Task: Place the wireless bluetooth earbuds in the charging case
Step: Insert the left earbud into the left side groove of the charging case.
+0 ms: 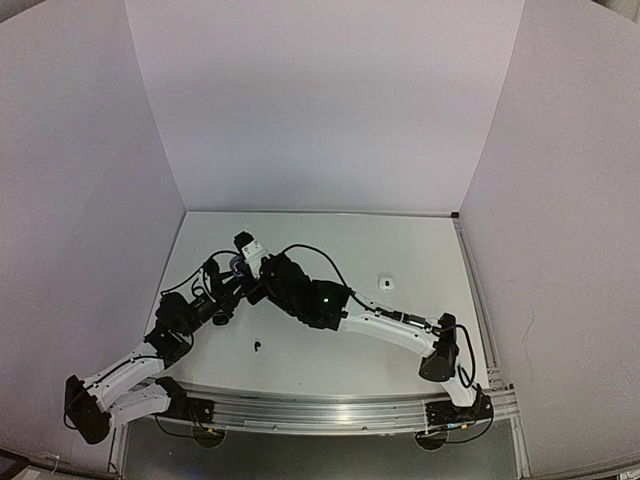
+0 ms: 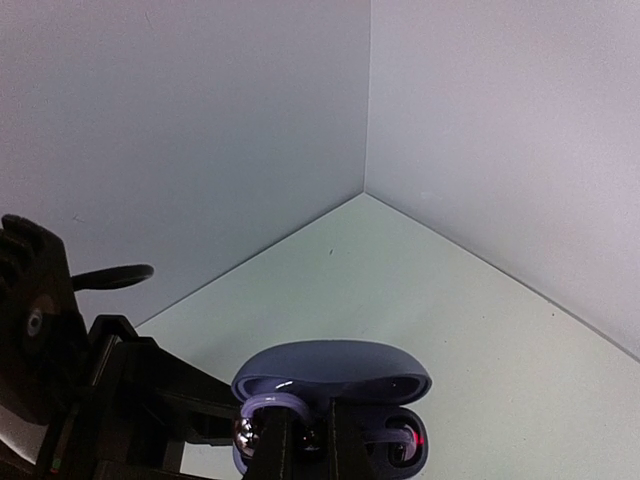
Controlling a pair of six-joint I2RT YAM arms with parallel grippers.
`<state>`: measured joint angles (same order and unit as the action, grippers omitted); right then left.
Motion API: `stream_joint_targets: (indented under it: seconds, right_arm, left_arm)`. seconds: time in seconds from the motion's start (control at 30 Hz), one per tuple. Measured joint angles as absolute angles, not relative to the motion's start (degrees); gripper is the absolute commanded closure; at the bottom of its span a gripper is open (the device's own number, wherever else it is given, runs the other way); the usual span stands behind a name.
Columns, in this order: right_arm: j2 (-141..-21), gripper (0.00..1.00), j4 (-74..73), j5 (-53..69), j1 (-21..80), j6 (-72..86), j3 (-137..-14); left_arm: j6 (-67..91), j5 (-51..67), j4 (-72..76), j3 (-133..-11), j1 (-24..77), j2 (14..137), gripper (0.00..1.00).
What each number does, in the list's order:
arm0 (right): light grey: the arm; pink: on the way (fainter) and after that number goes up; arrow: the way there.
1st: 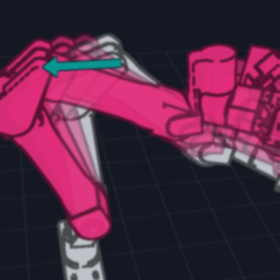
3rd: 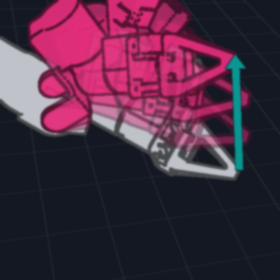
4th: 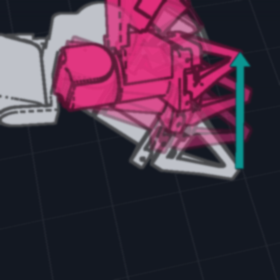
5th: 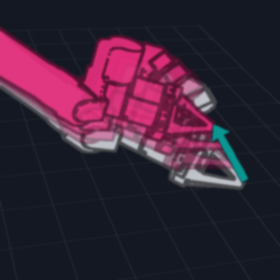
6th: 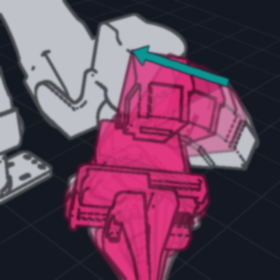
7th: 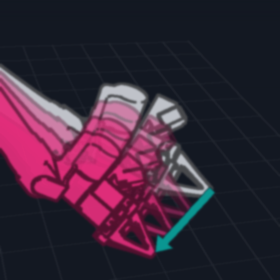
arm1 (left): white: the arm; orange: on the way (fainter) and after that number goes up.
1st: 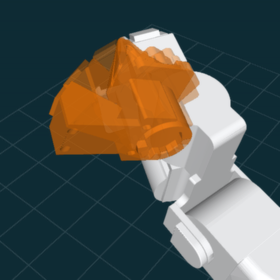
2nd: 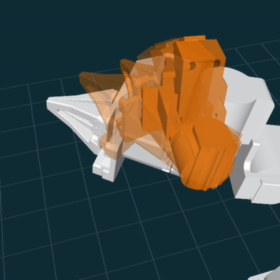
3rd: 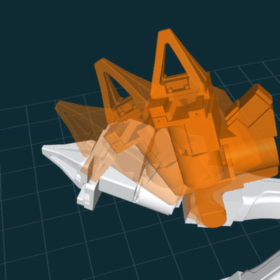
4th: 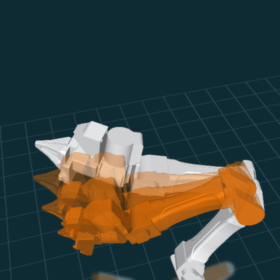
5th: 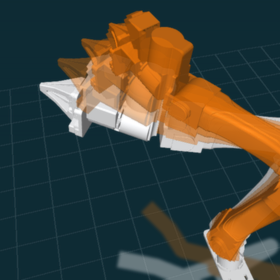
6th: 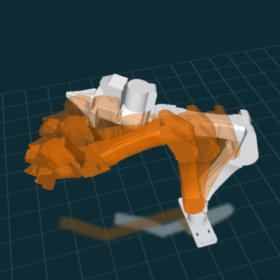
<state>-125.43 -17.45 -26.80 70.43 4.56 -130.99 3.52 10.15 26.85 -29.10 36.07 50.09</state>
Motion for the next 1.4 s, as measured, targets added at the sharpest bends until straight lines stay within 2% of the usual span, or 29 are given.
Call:
stream_joint_targets:
  seconds: [0.5, 0.67, 1.4]
  right_arm:
    - [-125.5, 1.0, -14.9, -27.3, 70.4, -1.0, -128.2]
    - [-125.5, 0.96, -13.9, -27.2, 70.4, -1.7, -127.2]
    - [-124.9, 0.89, -12.9, -26.8, 70.0, -1.2, -124.3]
  left_arm:
    - [7.7, 8.6, 25.0, -29.1, 36.1, 50.7, 1.0]
    - [8.7, 8.3, 24.2, -29.1, 36.1, 50.7, 1.0]
    - [7.5, 9.4, 20.9, -29.1, 36.1, 50.7, 1.0]
